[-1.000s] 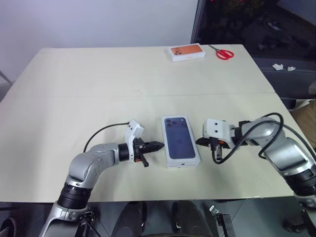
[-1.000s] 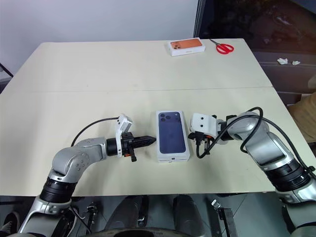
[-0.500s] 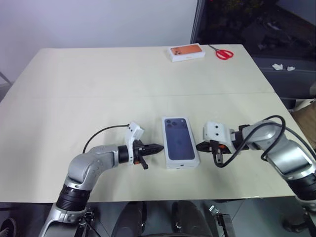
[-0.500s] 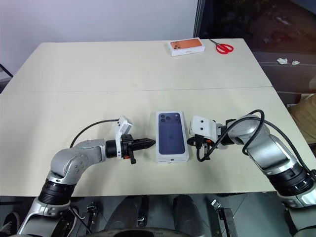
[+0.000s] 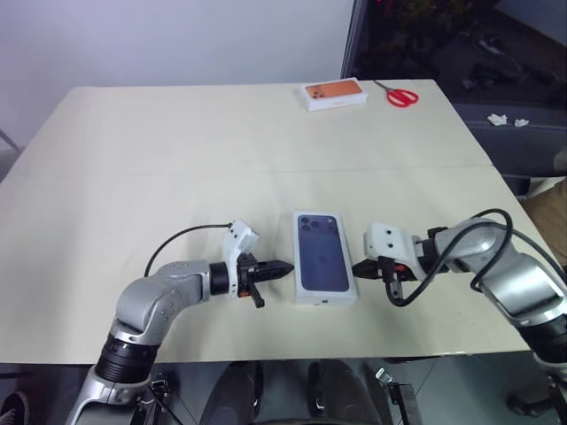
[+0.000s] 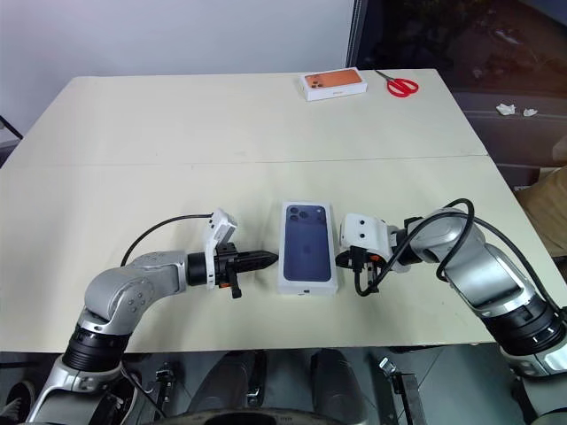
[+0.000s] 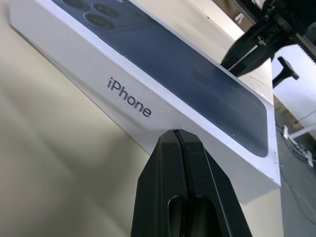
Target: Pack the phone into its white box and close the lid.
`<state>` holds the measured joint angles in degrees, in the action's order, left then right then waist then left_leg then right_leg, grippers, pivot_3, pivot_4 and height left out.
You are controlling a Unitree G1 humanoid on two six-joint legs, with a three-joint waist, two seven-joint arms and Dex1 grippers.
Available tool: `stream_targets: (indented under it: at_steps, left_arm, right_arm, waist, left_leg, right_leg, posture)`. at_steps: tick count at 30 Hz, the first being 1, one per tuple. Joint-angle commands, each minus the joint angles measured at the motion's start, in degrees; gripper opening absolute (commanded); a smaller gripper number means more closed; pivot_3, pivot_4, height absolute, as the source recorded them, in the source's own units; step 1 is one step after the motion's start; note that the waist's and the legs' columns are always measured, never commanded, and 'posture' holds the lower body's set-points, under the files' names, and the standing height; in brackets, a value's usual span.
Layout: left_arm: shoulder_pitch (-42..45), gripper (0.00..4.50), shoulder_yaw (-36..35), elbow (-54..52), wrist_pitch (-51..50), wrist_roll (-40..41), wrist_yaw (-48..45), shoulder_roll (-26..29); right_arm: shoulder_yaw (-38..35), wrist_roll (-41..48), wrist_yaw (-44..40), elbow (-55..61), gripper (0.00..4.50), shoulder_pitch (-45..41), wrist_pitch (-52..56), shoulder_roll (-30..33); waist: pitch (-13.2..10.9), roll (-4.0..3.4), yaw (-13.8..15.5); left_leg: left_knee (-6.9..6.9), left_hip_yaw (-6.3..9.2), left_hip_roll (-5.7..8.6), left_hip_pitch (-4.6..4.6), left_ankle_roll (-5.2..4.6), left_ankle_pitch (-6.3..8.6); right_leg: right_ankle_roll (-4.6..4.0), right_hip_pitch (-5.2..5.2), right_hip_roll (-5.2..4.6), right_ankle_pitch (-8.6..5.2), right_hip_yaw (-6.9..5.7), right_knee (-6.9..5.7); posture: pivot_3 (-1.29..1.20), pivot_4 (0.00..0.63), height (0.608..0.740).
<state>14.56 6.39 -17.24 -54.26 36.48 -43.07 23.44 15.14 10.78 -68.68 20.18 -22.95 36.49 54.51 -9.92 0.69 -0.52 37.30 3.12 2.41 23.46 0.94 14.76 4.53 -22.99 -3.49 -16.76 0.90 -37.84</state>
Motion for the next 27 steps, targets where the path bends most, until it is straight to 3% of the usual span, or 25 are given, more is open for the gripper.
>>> stream_targets:
  at_steps: [1,14,21,27]
  left_arm:
    - [-0.6,0.0,1.1,-2.8,0.2,1.5,-1.1,0.2]
    - [-2.3,0.0,0.4,0.2,3.2,-0.2,-1.1,2.4]
    - [2.0,0.0,-5.5,2.6,2.5,2.9,-2.0,4.7]
    - [9.2,0.0,-5.2,9.2,6.8,0.3,-0.6,0.1]
  right_arm:
    - [-1.0,1.5,-0.4,3.4,0.03,0.1,-1.0,-0.1]
    - [3.8,-6.9,3.5,-1.0,0.03,-0.4,-7.6,-2.4]
    - [-3.1,-0.6,-1.6,-4.4,0.03,-4.7,-5.6,0.3]
    - [-3.3,-2.0,3.3,-11.7,0.03,-10.9,-8.7,-6.3]
  waist:
    - [0.0,0.0,0.0]
    - [0.0,0.0,-0.1]
    - [0.0,0.01,0.0]
    - [0.0,0.03,0.0]
  left_leg:
    - [0.0,0.0,0.0,0.0,0.0,0.0]
    - [0.0,0.0,0.0,-0.04,0.0,0.0]
    - [0.04,-0.01,0.0,-0.04,0.01,0.0]
    - [0.04,0.0,0.01,-0.07,0.01,-0.01]
  right_leg:
    - [0.0,0.0,0.0,0.0,0.0,0.0]
    - [0.0,0.0,0.01,0.0,0.01,-0.03]
    - [0.0,0.01,0.0,0.0,0.0,-0.05]
    - [0.0,0.07,0.01,0.0,-0.02,-0.04]
  posture:
    - [0.0,0.15,0.74]
    - [0.0,0.15,0.74]
    - [0.0,0.15,0.74]
    - [0.0,0.15,0.74]
